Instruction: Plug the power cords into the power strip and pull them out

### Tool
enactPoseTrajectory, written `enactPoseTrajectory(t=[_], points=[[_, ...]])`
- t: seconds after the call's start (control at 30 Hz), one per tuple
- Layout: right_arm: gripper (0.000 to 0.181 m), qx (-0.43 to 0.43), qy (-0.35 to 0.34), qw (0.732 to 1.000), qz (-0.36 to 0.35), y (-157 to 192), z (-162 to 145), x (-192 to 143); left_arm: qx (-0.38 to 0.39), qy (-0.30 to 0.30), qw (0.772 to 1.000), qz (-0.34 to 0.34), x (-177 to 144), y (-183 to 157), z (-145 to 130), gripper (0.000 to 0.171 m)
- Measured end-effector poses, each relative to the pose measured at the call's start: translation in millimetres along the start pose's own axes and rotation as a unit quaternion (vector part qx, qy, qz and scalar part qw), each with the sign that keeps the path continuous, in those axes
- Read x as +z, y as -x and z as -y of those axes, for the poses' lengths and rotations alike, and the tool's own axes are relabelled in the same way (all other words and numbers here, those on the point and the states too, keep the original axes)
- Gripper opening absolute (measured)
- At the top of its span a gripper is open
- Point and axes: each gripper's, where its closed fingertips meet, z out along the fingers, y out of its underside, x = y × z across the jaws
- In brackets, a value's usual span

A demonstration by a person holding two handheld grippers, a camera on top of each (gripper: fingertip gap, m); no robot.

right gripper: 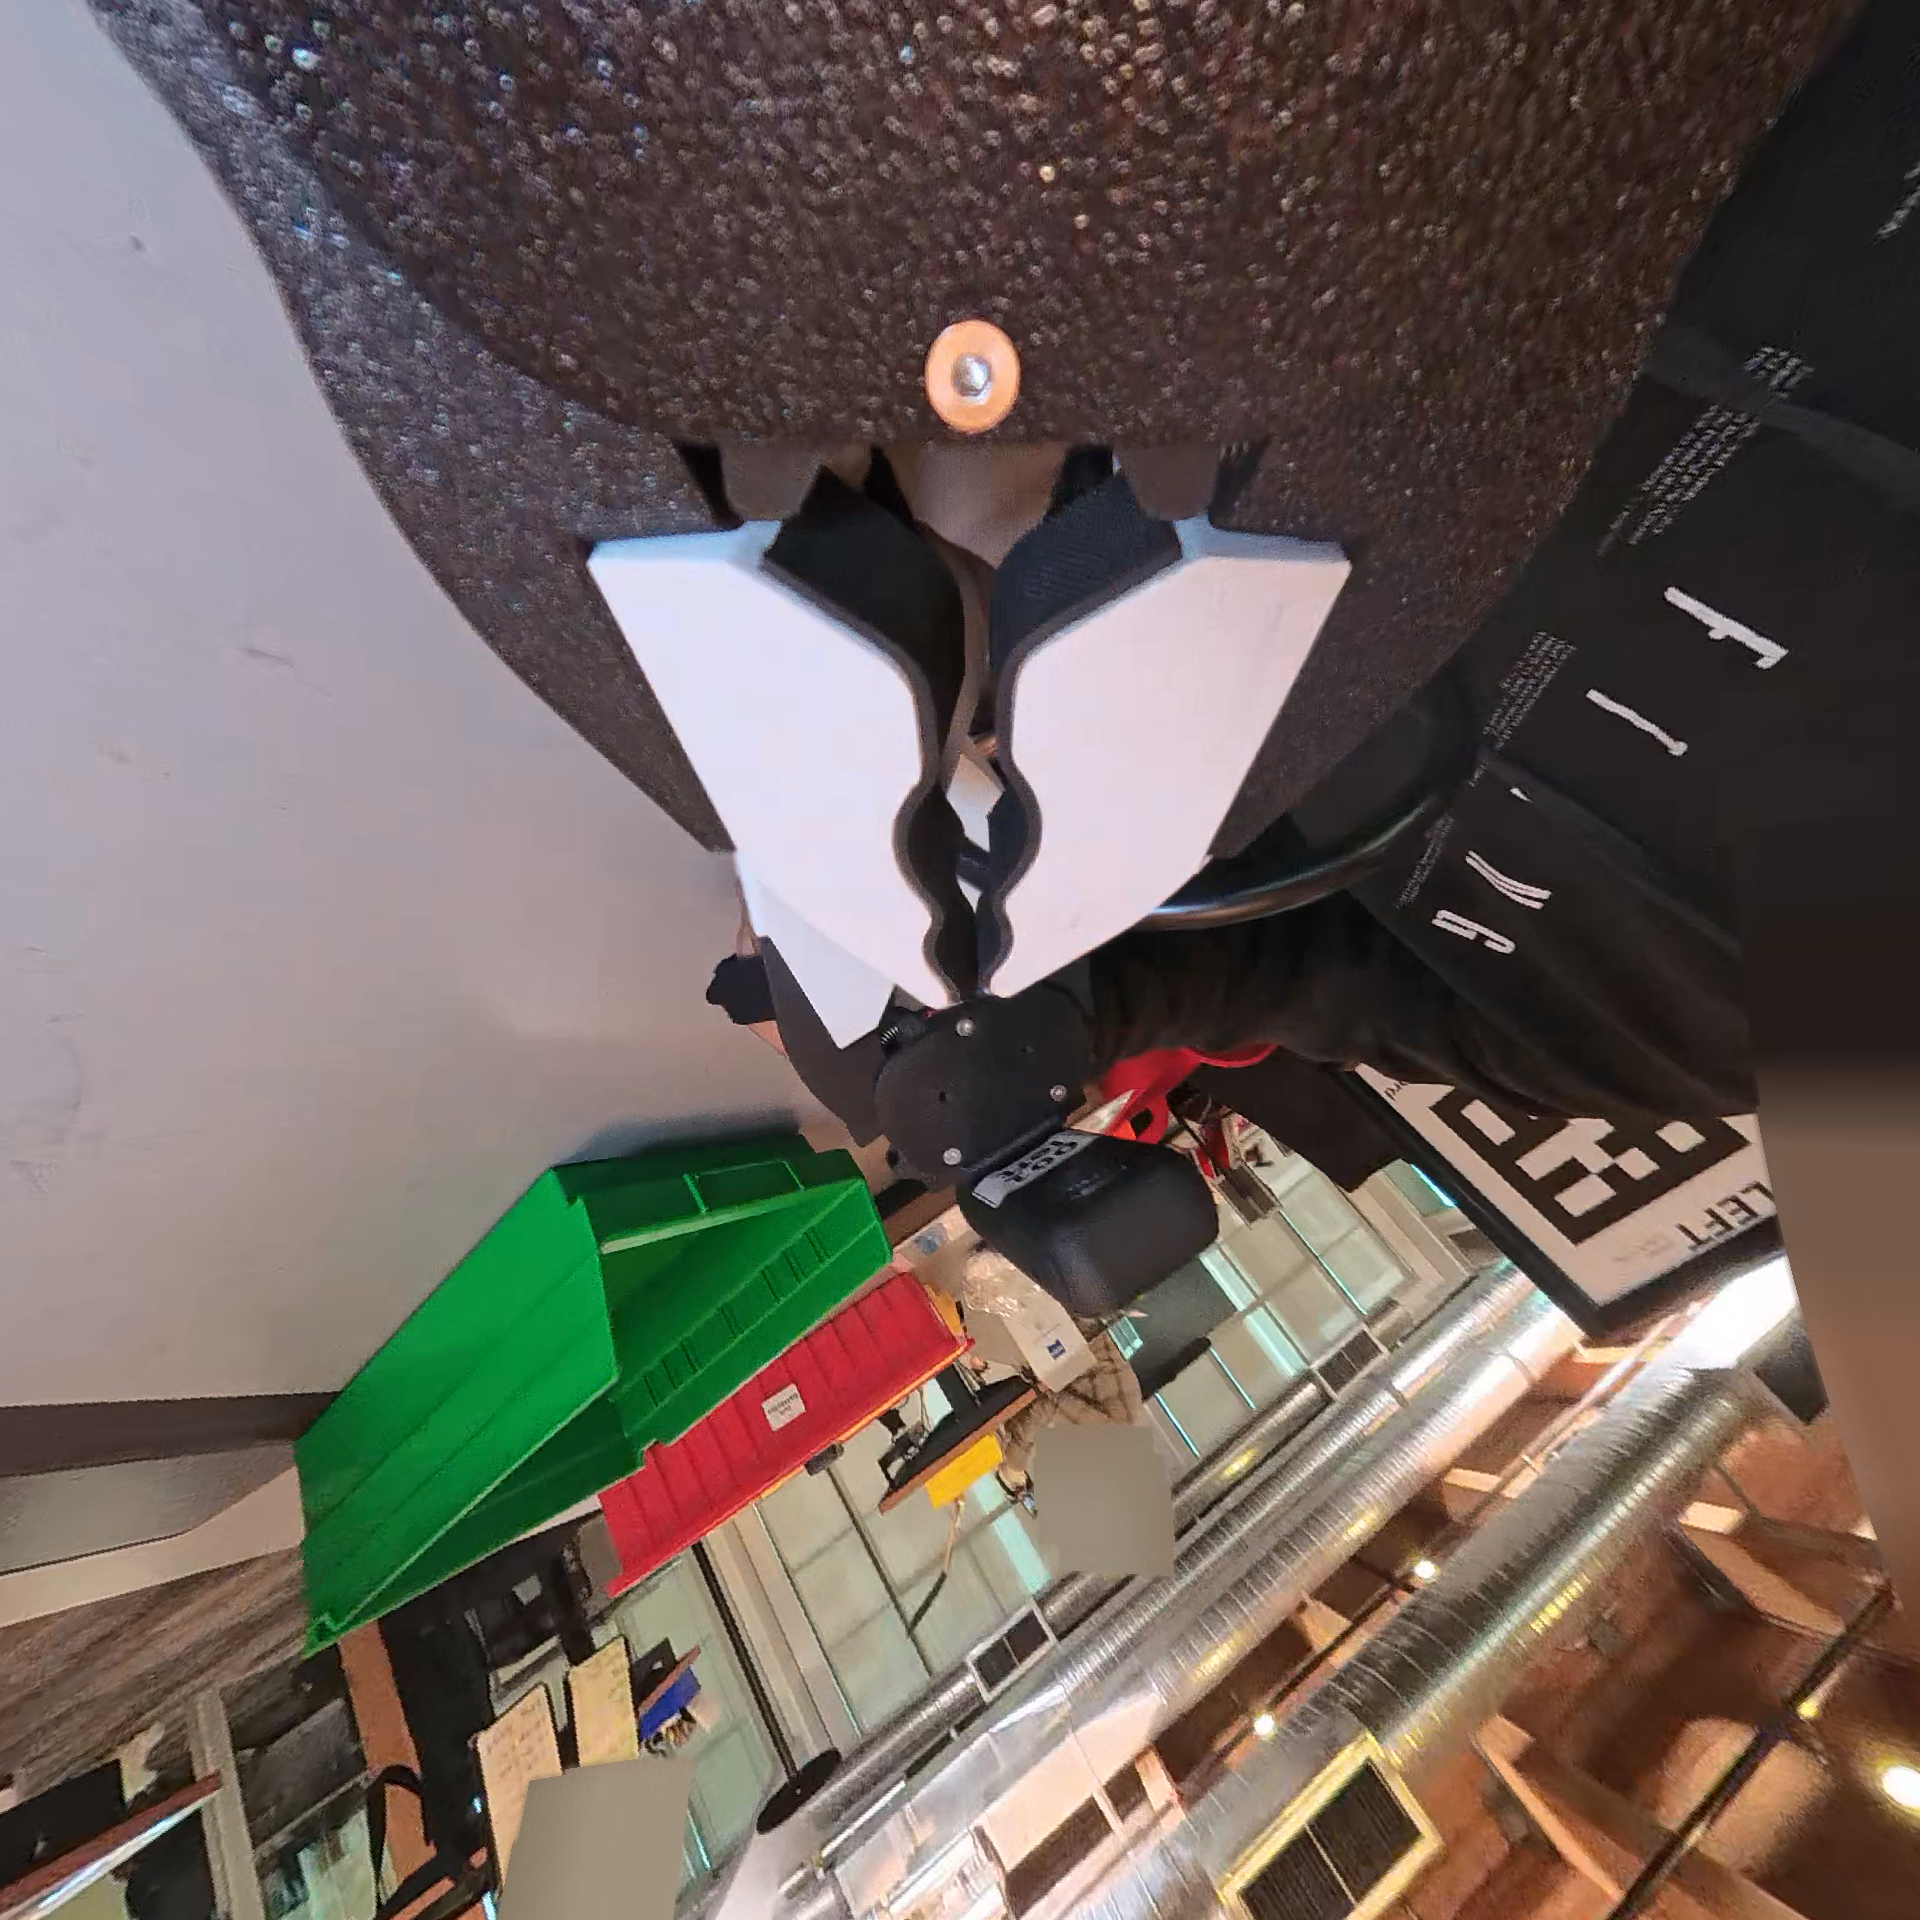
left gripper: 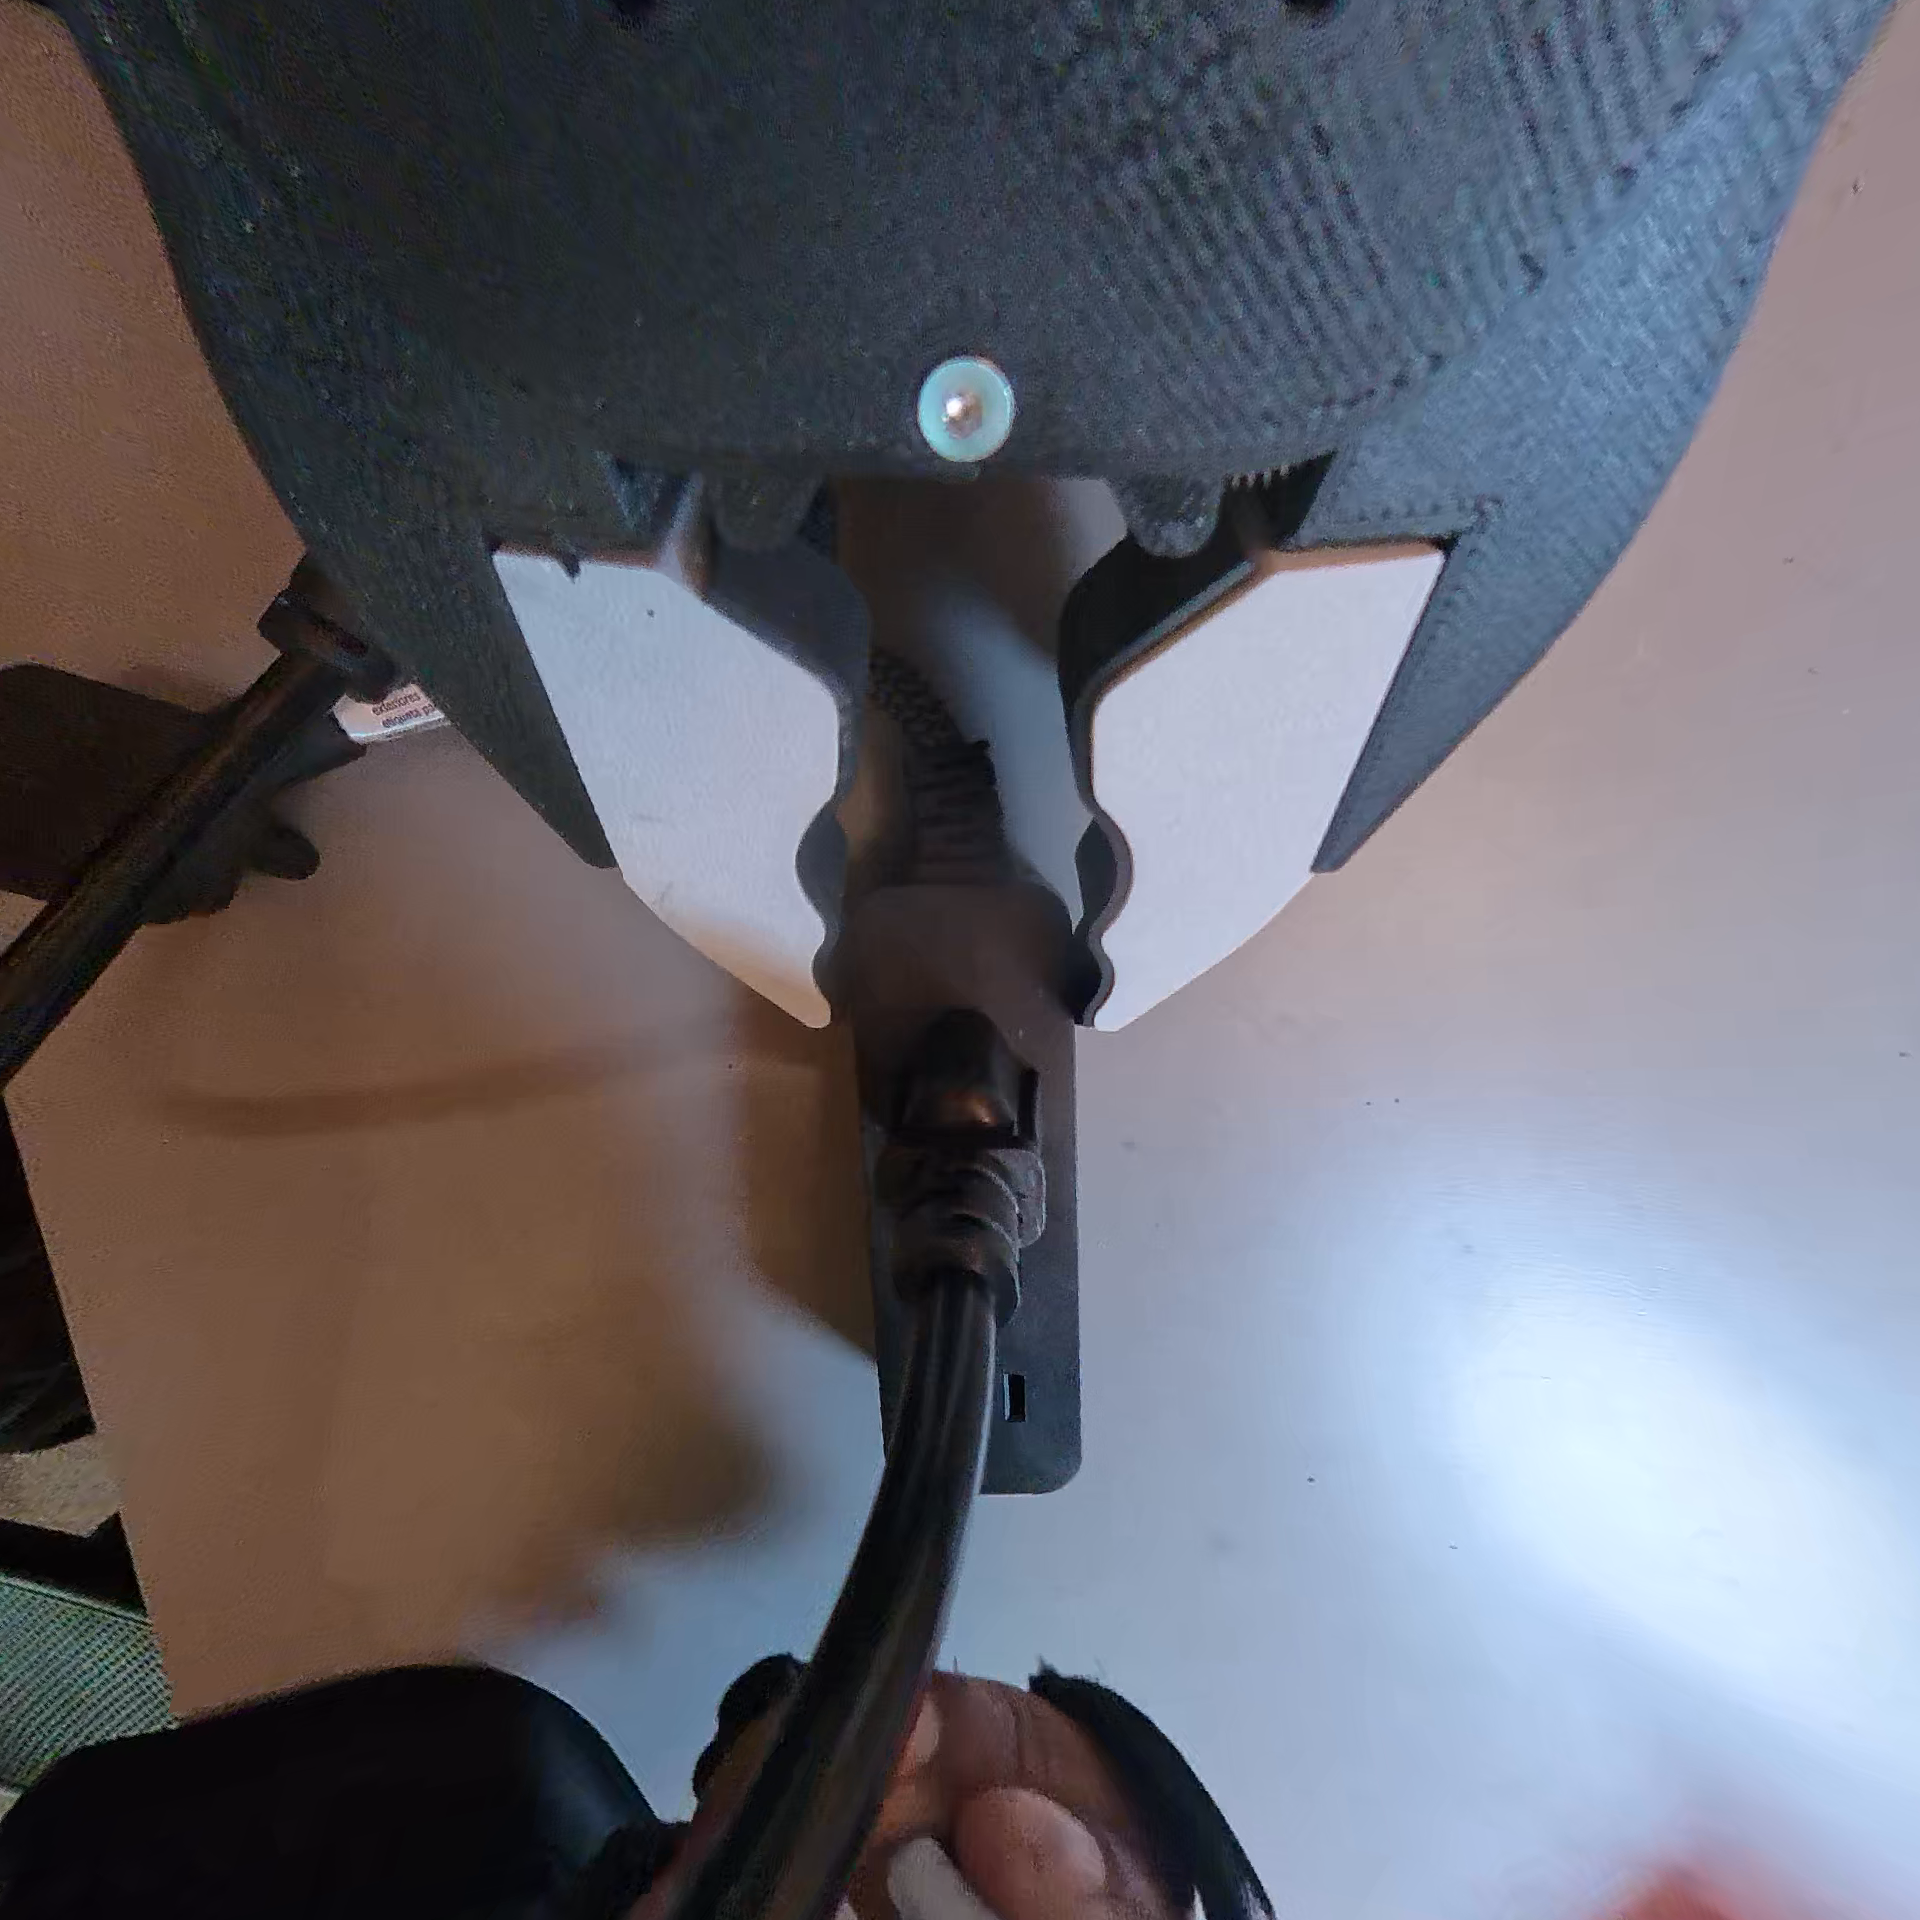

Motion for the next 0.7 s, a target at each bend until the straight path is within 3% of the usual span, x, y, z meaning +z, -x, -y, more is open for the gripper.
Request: enactPoseTrajectory(t=[0.17, 0.33, 0.47, 0.6, 0.7], points=[[0.002, -0.076, 0.117, 0.989, -0.047, -16, -33, -2, 0.000, -0.018, 1.000, 0.001, 0, 2, 2, 0.042], [0.002, -0.188, 0.207, 0.954, -0.109, -28, -55, -6, 0.015, -0.014, 1.000, 0.000, -1, 1, 1, 0.042], [0.028, -0.255, 0.264, 0.923, -0.117, -25, -67, -5, 0.029, -0.018, 0.999, -0.019, 0, -5, 1, 0.042], [0.031, -0.293, 0.307, 0.898, -0.115, -22, -82, 0, 0.024, -0.030, 0.999, -0.032, -1, -6, 1, 0.042], [0.030, -0.296, 0.312, 0.895, -0.116, -22, -85, 3, 0.021, -0.037, 0.999, -0.033, -10, -4, 3, 0.040]])
